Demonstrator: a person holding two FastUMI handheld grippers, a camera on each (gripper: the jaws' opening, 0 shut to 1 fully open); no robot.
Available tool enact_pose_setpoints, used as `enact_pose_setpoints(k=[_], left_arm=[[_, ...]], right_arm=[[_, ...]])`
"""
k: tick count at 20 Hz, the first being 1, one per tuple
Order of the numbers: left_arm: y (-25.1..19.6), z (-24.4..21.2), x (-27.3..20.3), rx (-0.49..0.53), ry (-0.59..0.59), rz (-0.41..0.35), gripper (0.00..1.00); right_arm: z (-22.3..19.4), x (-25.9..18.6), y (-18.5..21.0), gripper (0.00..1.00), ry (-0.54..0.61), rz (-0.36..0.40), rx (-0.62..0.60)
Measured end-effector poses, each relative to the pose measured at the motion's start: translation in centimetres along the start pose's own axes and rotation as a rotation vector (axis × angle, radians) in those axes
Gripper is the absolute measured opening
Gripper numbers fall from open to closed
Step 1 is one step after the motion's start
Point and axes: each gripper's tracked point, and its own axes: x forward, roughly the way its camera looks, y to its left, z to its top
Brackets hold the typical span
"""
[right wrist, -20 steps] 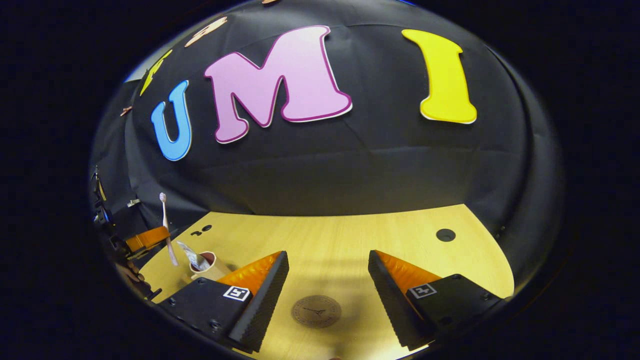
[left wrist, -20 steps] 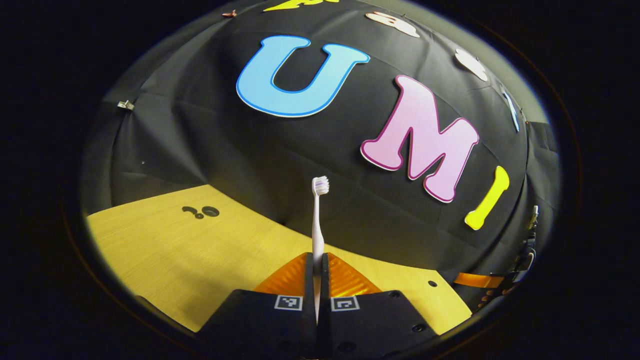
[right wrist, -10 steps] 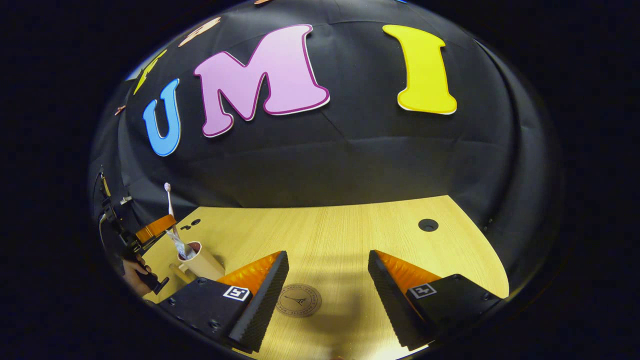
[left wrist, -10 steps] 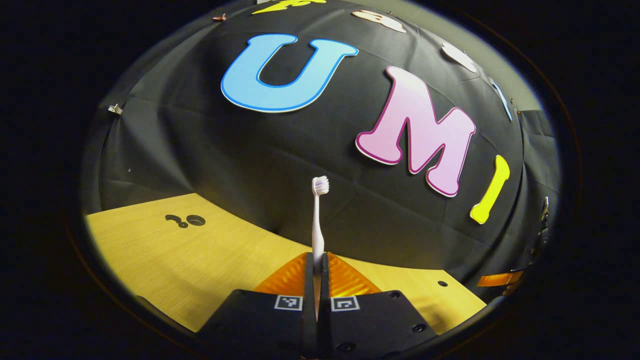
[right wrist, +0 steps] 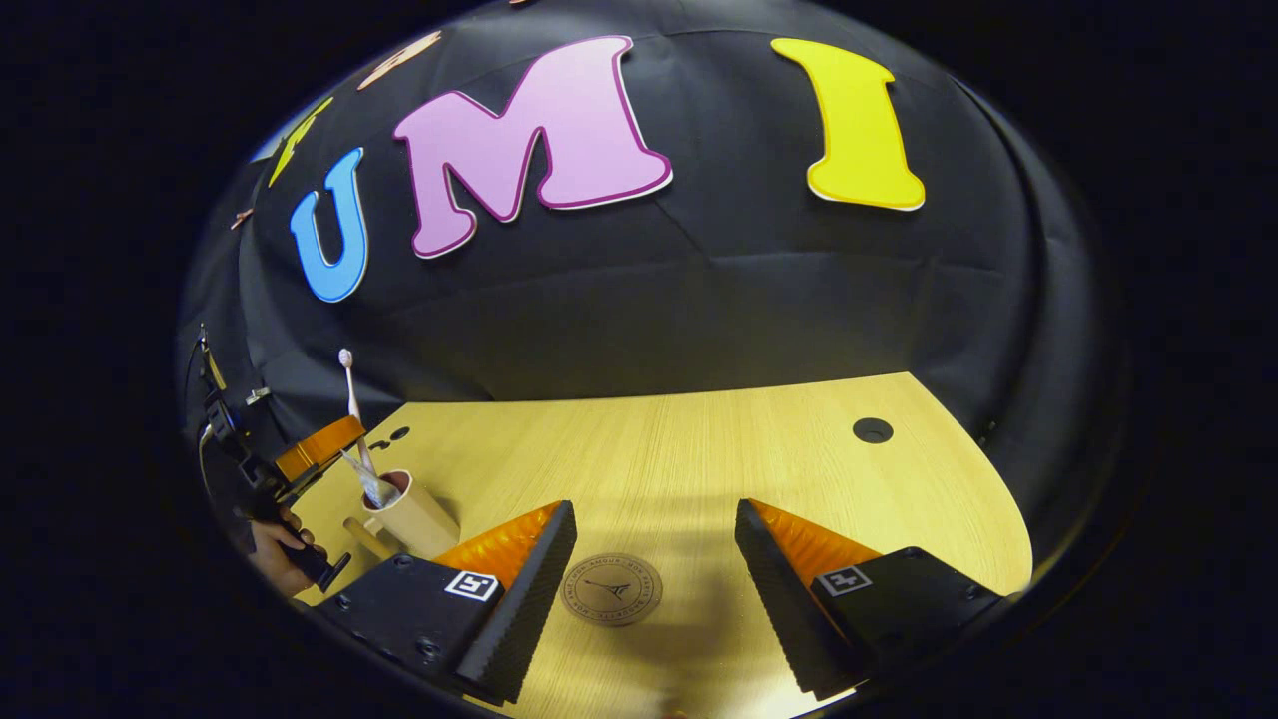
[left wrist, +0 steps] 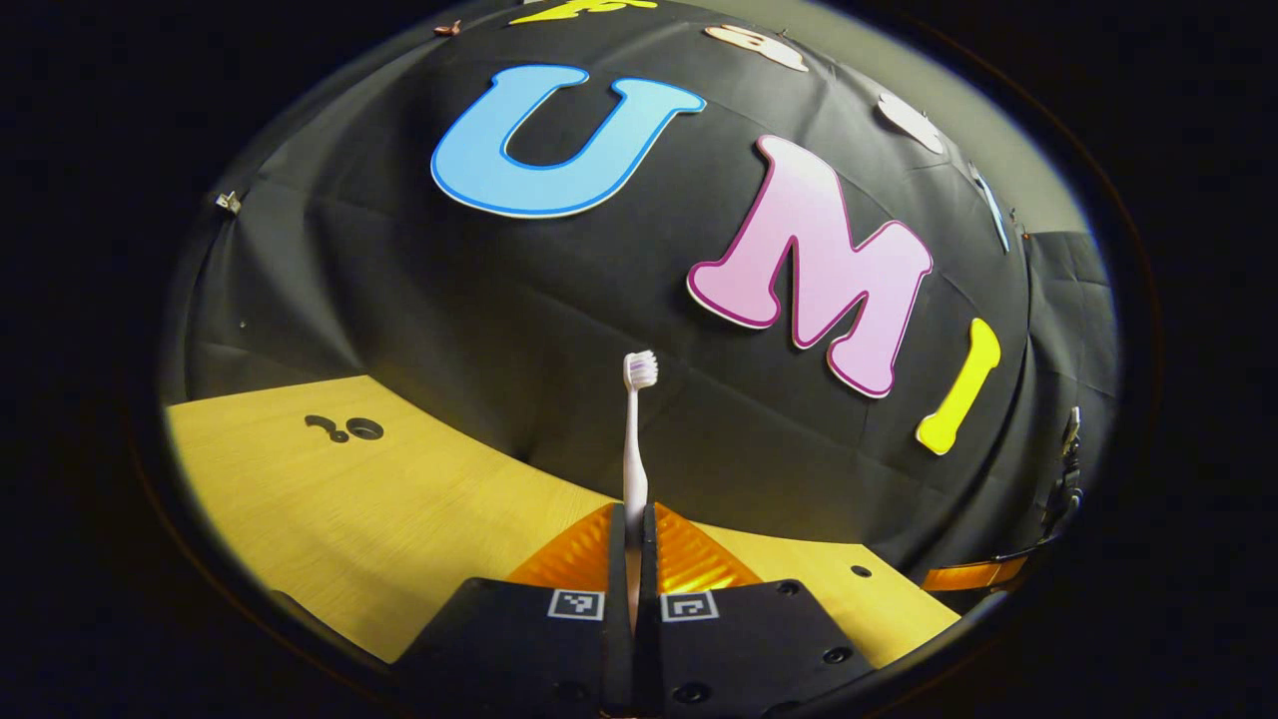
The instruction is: Put the toothbrush and toothpaste on the desktop into the cup, then pick up the cup and place it on the coaster on the desktop.
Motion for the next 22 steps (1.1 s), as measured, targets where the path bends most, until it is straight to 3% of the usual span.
enact_pose_setpoints(k=[4,6,7,8,10,12,15,18,19,20,21,22], left_arm=[[0.3,0.0,-1.0,0.04,0.019,-0.007,0.14],[0.6,0.2,-1.5,0.072,0.033,0.004,0.3],[0.7,0.4,-1.9,0.082,0.041,0.009,0.31],[0.7,0.5,-2.6,0.091,0.051,0.003,0.24],[0.7,0.8,-3.6,0.108,0.071,0.005,0.46],[1.4,1.0,-4.8,0.134,0.099,0.037,0.87],[1.9,0.2,-6.7,0.14,0.195,0.06,0.94],[2.0,-1.1,-8.1,0.143,0.293,0.061,0.97],[2.0,-1.6,-8.5,0.147,0.323,0.061,0.92],[2.0,-2.1,-8.7,0.149,0.355,0.062,0.97],[1.9,-2.7,-8.8,0.147,0.387,0.065,0.92],[1.9,-3.6,-8.8,0.146,0.423,0.074,0.97]], right_arm=[[0.0,0.1,0.3,0.98,0.0,0.003,-0.005],[0.0,0.3,0.3,0.98,0.002,0.002,0.012],[0.1,0.4,0.4,0.98,0.003,0.0,0.021],[0.1,0.3,0.5,0.98,0.0,0.0,0.027],[0.4,0.3,0.5,0.98,-0.007,0.0,0.032],[0.5,0.0,0.8,0.98,-0.007,0.005,0.03],[0.5,-0.5,0.8,0.98,-0.007,0.01,0.018],[0.2,-1.5,0.5,0.98,0.0,0.014,0.014],[0.1,-1.7,0.3,0.98,0.002,0.012,0.016],[-0.1,-2.1,0.1,0.98,0.005,0.01,0.019],[-0.2,-2.4,-0.1,0.98,0.007,0.007,0.025],[-0.3,-2.8,-0.4,0.98,0.007,0.003,0.032]])
